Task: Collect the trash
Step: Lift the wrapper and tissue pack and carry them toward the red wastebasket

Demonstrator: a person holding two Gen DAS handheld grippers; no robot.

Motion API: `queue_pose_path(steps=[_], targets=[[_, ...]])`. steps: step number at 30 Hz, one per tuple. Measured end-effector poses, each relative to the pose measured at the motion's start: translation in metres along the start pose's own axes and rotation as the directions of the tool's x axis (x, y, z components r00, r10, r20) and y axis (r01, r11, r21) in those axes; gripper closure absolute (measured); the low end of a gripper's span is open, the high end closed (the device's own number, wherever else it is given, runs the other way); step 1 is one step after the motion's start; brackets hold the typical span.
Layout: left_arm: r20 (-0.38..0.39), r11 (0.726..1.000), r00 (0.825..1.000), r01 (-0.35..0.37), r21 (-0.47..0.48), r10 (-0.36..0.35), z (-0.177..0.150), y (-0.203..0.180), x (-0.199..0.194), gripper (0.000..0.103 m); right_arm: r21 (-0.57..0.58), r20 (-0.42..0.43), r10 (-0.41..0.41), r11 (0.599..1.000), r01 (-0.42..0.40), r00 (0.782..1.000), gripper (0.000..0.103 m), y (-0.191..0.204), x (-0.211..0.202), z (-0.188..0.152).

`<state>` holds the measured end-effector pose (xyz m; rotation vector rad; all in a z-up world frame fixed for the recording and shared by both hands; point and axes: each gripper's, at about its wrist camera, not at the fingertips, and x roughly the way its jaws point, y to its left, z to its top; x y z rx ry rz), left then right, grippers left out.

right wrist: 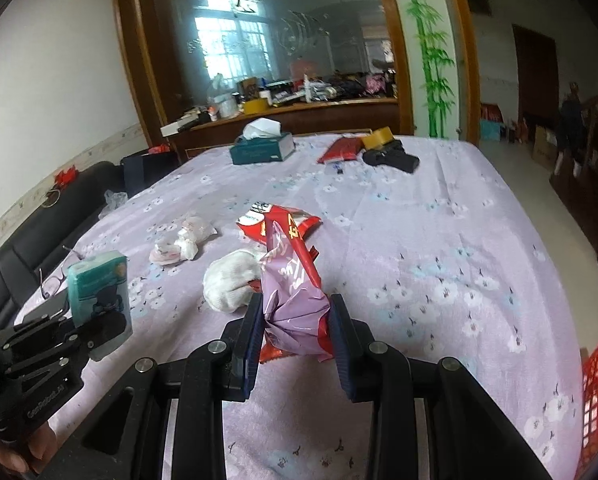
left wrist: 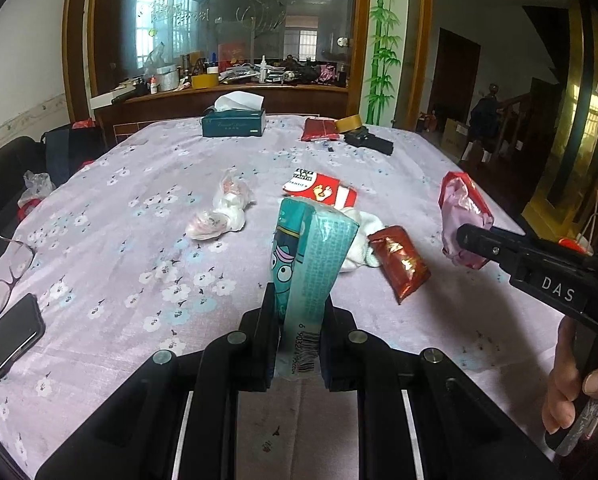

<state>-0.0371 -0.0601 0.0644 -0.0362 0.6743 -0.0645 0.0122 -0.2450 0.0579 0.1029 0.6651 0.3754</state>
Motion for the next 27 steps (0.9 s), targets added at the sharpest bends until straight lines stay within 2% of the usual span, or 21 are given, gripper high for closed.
queue_pose_path(steps=[14,21,27], targets=[[0.028,0.997,0.997,0.071,0.020,-0.071,-0.002,-0.019,-0.028,0.087,0.076,0.043,0.012,0.997,-0.015,0.999,0.069,-0.010,-0.077,-0.020],[-0.003,0.994,0.994,0.112,0.015,-0.112,-0.010,-0.027,-0.029,0.087,0.140,-0.003,0.039,0.989,-0.038,0.999,0.069,-0.016,-0.085,-0.047],[-0.005,0.991,0.991,0.132,0.025,-0.132,-0.013,-0.034,-0.032,0.087,0.186,-0.012,0.059,0.981,-0.056,0.998,0.069,-0.022,-0.088,-0.051]])
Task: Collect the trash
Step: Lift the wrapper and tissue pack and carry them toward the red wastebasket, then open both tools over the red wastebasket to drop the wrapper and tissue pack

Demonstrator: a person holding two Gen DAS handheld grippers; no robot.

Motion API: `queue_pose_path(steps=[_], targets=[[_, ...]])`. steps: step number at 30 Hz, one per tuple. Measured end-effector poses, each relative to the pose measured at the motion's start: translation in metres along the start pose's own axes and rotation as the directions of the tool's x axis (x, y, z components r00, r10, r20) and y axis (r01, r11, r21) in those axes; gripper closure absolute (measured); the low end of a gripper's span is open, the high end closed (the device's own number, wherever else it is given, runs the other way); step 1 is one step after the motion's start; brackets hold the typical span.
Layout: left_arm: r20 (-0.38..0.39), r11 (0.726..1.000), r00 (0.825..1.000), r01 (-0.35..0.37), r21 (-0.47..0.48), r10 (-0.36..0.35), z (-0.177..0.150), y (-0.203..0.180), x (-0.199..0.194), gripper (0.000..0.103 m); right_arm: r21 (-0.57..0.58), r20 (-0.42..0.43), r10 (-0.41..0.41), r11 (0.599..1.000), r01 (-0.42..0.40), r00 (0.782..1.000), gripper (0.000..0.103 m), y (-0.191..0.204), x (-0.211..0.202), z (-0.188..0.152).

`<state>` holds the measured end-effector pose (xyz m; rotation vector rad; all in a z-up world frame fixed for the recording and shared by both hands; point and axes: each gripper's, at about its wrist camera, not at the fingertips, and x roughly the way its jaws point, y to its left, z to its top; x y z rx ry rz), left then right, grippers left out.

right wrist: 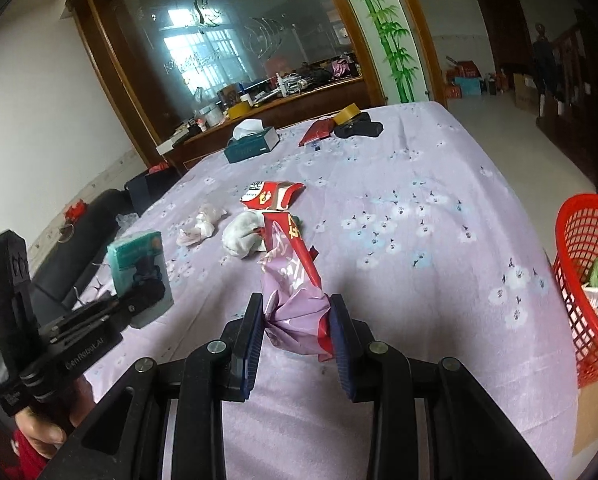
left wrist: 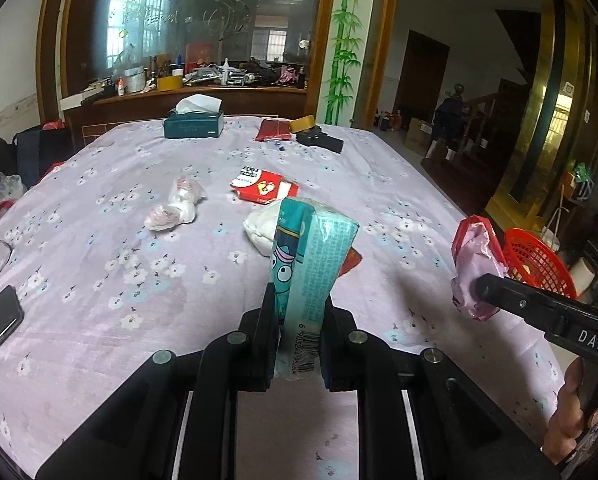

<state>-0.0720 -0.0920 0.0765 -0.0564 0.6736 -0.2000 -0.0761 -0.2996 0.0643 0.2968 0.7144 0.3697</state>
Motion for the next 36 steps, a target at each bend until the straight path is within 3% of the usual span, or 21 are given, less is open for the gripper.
queue_pose_path(steps=[12,18,24,31,36], targets=[[-0.016,0.995,0.997,0.073,0.064,-0.073,0.007,-0.039,0.002,0.087,0.053,0.053,-0.015,0.999,0.012,0.998,0.069,-0.018,-0.033,-0.001],[-0.065,0.974,0.983,0.180,0.140,-0.172,0.013,-0.093,0.009,0.087,0.126,0.122,-0.087,0.989,0.072,0.989,0.069,-0.057,-0.077,0.004],[-0.145,0.919,0.933,0.353,0.175,-0.330,0.024,-0.165,0.022,0.087,0.232,0.220,-0.218,0.958,0.166,0.951,0.068,-0.112,-0.140,0.010],[-0.220,0.850,0.861,0.498,0.173,-0.459,0.035,-0.248,0.048,0.087,0.344,0.233,-0.333,0.907,0.243,0.914,0.067,-0.174,-0.175,0.015],[-0.226,0.833,0.847,0.522,0.184,-0.481,0.042,-0.300,0.071,0.087,0.402,0.204,-0.357,0.880,0.255,0.911,0.067,-0.209,-0.174,0.015]])
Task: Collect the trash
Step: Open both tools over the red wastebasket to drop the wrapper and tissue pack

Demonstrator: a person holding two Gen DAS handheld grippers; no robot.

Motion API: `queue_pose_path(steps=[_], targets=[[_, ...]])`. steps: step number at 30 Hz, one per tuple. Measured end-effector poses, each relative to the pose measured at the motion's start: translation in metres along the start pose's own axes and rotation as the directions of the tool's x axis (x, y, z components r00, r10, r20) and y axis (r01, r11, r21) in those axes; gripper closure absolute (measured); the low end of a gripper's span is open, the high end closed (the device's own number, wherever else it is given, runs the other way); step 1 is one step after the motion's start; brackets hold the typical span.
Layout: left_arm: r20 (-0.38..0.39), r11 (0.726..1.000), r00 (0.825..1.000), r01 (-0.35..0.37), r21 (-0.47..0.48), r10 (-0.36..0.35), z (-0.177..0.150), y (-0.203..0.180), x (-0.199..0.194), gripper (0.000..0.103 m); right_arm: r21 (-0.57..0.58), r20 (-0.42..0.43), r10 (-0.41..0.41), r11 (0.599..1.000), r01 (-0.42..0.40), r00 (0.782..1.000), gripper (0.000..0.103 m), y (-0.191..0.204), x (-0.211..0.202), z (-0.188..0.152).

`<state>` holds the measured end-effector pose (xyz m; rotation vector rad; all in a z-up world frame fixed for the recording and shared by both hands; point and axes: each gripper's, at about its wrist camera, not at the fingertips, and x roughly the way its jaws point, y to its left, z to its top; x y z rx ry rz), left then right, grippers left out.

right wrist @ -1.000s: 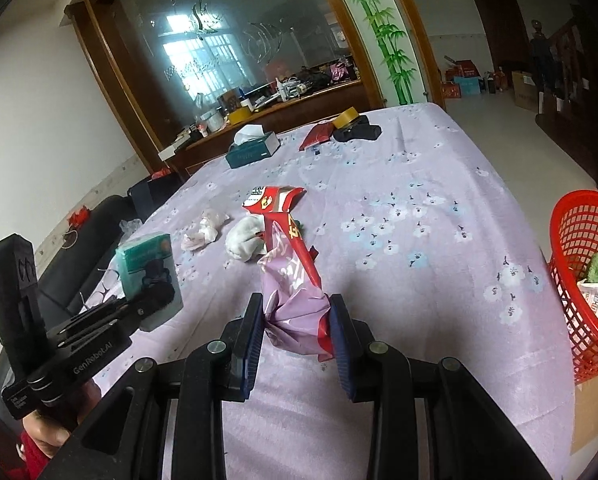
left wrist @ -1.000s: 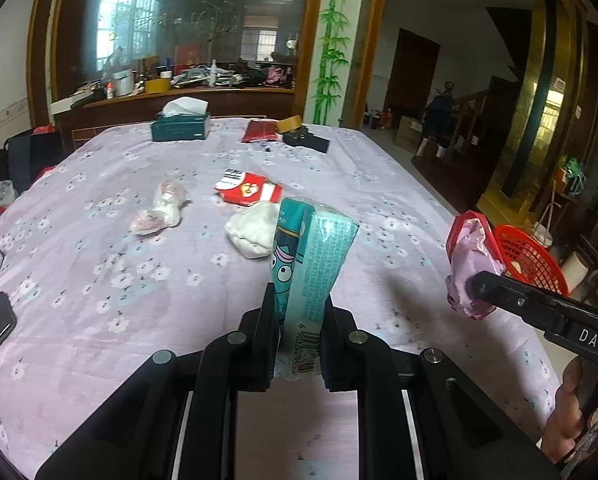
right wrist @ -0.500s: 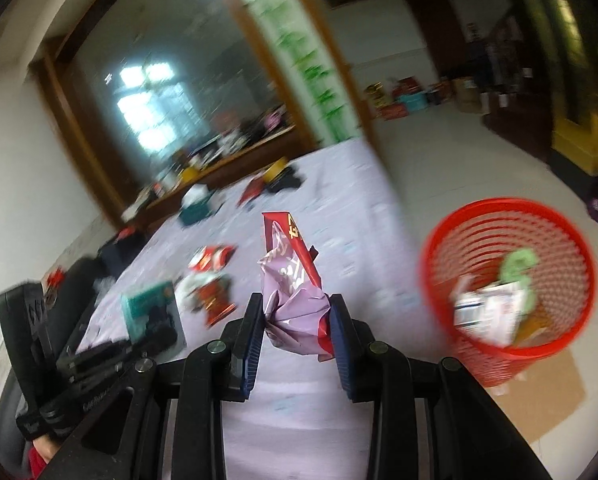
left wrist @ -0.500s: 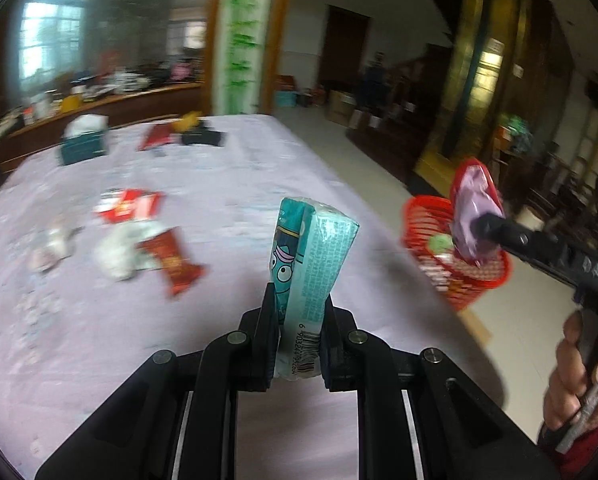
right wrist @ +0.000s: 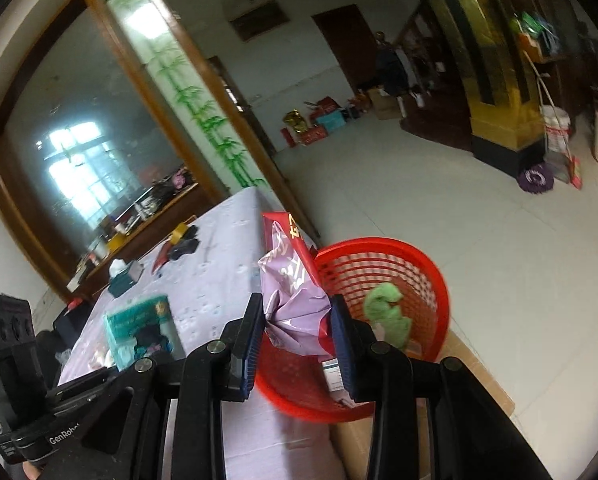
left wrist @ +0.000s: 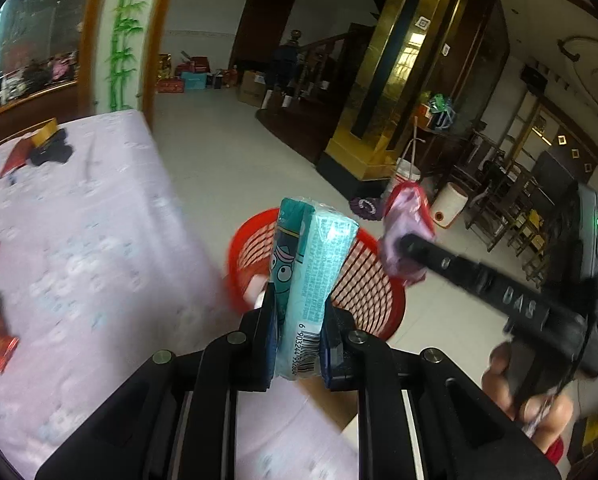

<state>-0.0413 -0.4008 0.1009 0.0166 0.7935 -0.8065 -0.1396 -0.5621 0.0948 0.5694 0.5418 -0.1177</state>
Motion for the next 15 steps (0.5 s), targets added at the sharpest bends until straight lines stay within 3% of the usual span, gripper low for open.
queue_pose_path(steps=[3,5,6,8,15], targets=[[-0.017,1.000,1.000,0.022,-0.015,-0.022,0.011,-0.008,0.026,0.082,0.021,-0.005,-0.006,1.000,0.006,1.000,0.066,-0.012,0.008,0.006],[-0.026,0.999,1.000,0.011,-0.032,-0.012,0.013,-0.006,0.036,0.050,0.034,-0.015,-0.011,0.999,0.012,1.000,0.061,-0.017,0.014,0.009],[-0.026,0.999,1.000,0.005,-0.043,-0.006,0.014,-0.005,0.040,0.047,0.042,-0.022,-0.021,0.999,0.022,1.000,0.054,-0.021,0.018,0.011],[-0.021,0.999,1.000,0.004,-0.049,-0.005,0.012,-0.002,0.039,0.047,0.059,-0.024,-0.022,0.998,0.023,0.999,0.048,-0.028,0.020,0.011],[0.013,1.000,1.000,-0.010,-0.018,0.010,0.001,0.015,-0.001,0.044,0.073,-0.004,0.007,0.997,-0.007,1.000,0.048,-0.027,0.006,0.007]])
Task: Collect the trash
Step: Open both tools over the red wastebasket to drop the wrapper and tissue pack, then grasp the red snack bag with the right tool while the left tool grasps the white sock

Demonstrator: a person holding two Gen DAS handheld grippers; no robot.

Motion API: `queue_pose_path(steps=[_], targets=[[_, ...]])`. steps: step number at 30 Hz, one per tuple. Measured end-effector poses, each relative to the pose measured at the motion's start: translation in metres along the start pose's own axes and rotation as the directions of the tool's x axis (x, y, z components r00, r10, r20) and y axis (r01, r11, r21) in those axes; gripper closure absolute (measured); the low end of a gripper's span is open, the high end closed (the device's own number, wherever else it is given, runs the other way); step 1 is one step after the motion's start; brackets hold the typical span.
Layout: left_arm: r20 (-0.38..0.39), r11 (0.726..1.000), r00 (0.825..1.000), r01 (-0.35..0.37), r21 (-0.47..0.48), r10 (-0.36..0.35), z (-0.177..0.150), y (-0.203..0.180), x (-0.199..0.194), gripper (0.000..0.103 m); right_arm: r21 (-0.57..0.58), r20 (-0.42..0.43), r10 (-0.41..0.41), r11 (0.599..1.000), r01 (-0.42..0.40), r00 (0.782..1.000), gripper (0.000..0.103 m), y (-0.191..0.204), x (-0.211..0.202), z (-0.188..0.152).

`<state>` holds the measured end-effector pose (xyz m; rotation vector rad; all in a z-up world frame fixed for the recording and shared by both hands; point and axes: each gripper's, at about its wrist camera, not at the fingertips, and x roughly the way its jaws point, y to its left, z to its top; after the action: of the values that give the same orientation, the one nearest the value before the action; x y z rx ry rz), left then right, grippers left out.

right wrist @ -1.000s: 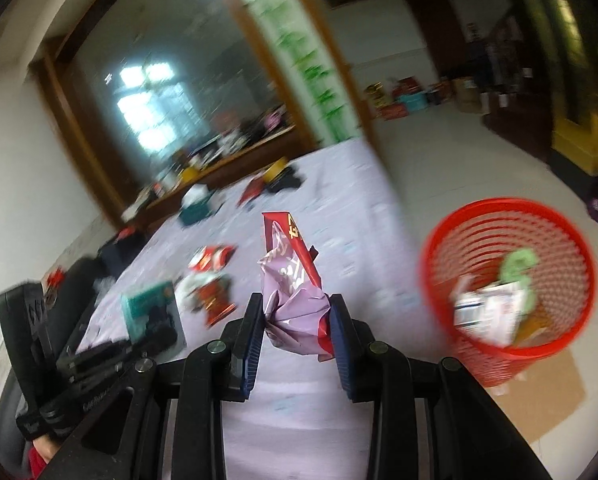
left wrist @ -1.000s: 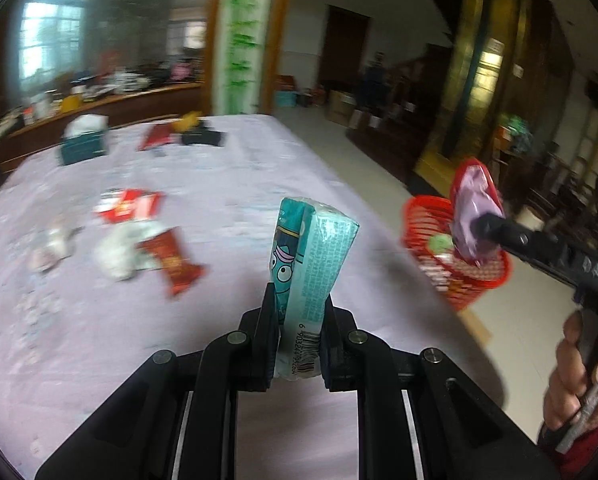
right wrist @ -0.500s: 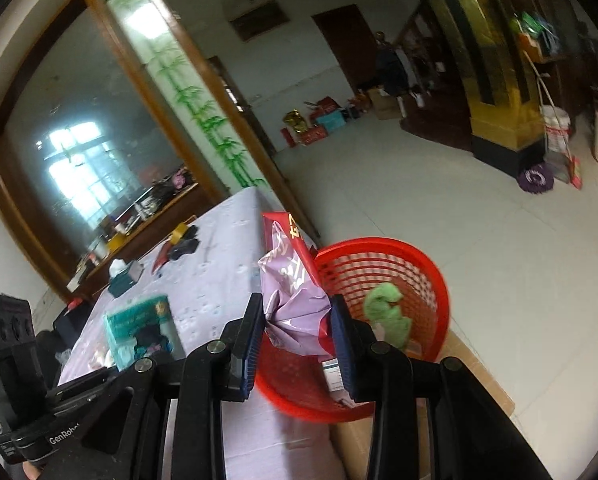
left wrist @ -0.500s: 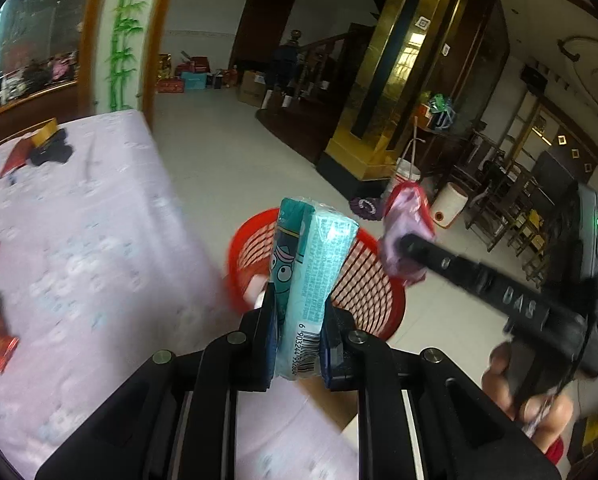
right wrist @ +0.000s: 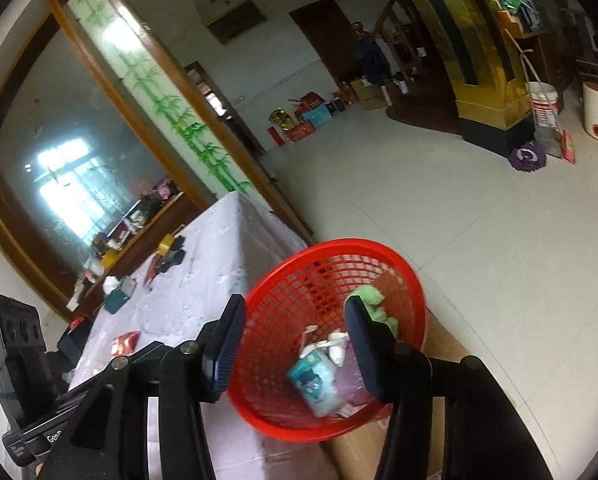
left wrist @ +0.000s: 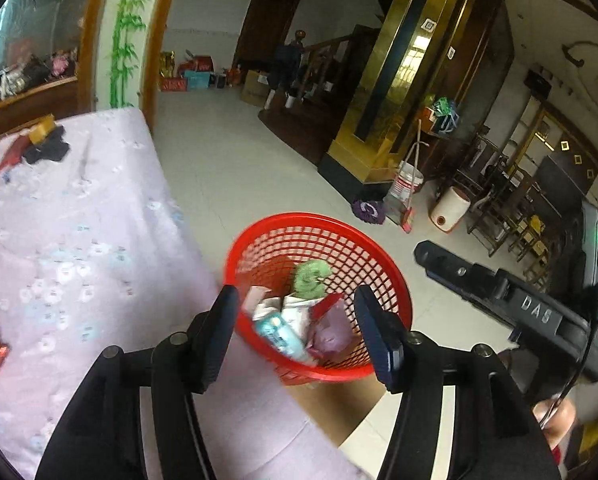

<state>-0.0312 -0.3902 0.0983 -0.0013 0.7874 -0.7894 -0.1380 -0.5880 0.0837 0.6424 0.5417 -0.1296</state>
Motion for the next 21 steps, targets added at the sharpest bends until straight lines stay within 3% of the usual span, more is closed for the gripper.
queue_pose_path(steps=[10,16,21], targets=[[0.010,0.989,0.990,-0.142,-0.043,0.143,-0.044,0.060,-0.062,0.041,-0.103,-0.023,0.061,0.993,-0.063,0.998,0.042,0.061,-0.003,-0.022],[0.014,0.970,0.976,-0.215,-0.110,0.218,-0.072,0.110,-0.104,0.040,-0.164,-0.113,0.093,0.980,-0.111,0.989,0.042,0.106,0.024,-0.044],[0.021,0.937,0.958,-0.275,-0.215,0.286,-0.093,0.163,-0.143,0.040,-0.231,-0.207,0.131,0.956,-0.179,0.970,0.042,0.154,0.049,-0.063]])
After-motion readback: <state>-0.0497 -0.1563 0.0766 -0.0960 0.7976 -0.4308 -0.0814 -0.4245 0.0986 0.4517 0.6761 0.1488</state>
